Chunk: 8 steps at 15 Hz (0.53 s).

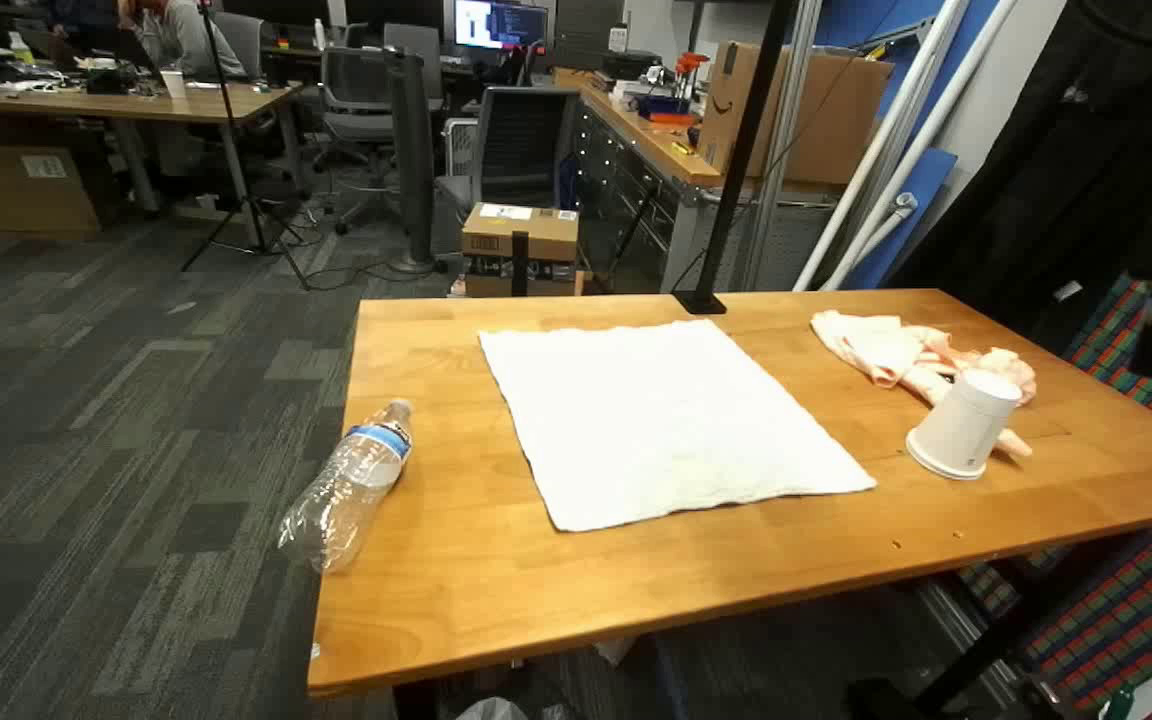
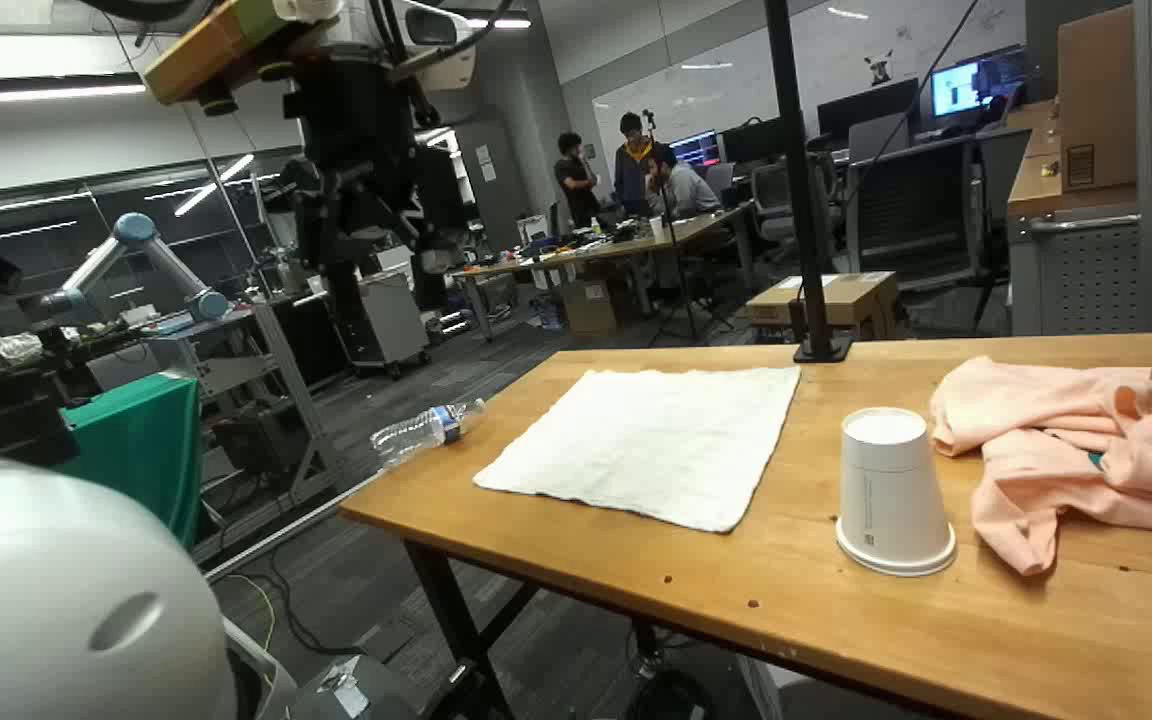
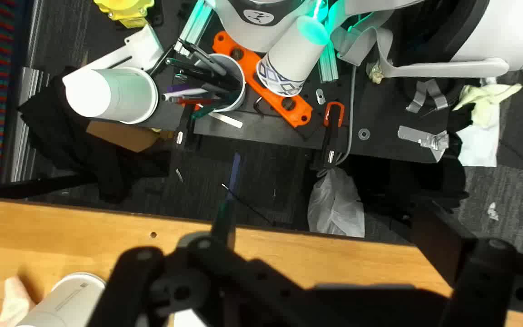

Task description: Fold the cloth

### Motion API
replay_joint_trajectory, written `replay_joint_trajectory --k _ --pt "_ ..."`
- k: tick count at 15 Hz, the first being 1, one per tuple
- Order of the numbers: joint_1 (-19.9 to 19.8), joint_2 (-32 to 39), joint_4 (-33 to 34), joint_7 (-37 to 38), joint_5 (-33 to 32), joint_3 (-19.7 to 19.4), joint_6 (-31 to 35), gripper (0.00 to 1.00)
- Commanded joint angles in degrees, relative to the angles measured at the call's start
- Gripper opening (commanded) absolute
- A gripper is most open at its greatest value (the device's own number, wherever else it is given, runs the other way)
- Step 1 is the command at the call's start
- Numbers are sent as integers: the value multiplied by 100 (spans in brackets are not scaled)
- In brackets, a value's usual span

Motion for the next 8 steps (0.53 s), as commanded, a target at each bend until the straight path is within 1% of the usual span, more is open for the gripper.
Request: replay_joint_trajectory --k 1,8 --pt "-20 1 28 -10 8 15 -7 100" --pt "-21 -22 72 -10 8 16 -7 100"
